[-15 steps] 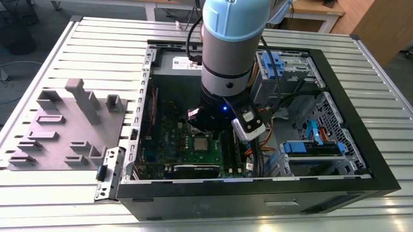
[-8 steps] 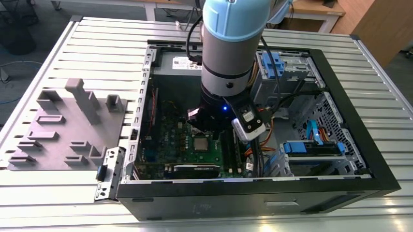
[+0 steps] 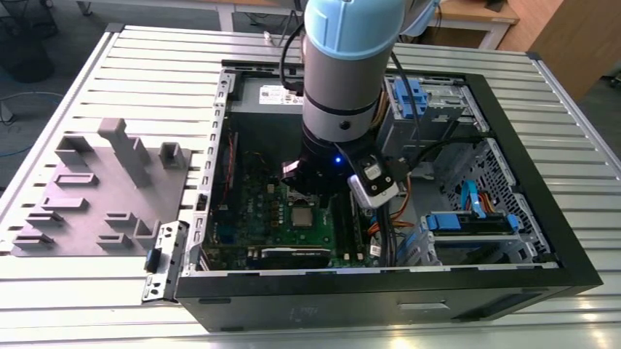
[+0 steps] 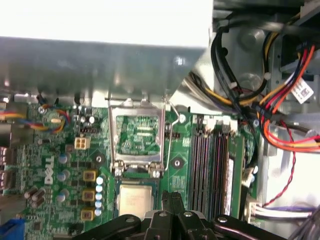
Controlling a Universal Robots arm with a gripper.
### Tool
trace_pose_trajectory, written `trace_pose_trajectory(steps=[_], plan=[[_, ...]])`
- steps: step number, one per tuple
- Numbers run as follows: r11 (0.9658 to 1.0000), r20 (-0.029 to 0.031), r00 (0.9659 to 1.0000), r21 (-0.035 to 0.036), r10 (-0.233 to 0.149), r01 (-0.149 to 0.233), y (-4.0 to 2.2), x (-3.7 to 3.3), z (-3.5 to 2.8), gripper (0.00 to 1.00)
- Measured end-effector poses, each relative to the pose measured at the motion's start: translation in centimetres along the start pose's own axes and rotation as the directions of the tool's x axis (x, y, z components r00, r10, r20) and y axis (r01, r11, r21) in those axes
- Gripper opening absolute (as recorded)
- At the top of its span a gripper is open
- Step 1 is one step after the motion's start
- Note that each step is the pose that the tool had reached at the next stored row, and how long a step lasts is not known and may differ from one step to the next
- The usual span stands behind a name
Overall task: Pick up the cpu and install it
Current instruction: 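Close the cpu cover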
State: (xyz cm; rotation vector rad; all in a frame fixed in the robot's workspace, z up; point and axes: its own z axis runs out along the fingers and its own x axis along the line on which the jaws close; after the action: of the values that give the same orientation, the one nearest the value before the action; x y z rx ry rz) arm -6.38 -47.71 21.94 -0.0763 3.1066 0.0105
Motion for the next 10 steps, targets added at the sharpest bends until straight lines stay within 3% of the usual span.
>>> trace_pose_trajectory(steps=[5,10], plan=[[1.0000,0.0007,1.0000,0.0000,0.000,0.000,1.23,-0.06,0.22,0.11],[0.9995,0.0006,0.9995,0.0000,-0.032,0.032,1.41,-0.07,0.35,0.11]])
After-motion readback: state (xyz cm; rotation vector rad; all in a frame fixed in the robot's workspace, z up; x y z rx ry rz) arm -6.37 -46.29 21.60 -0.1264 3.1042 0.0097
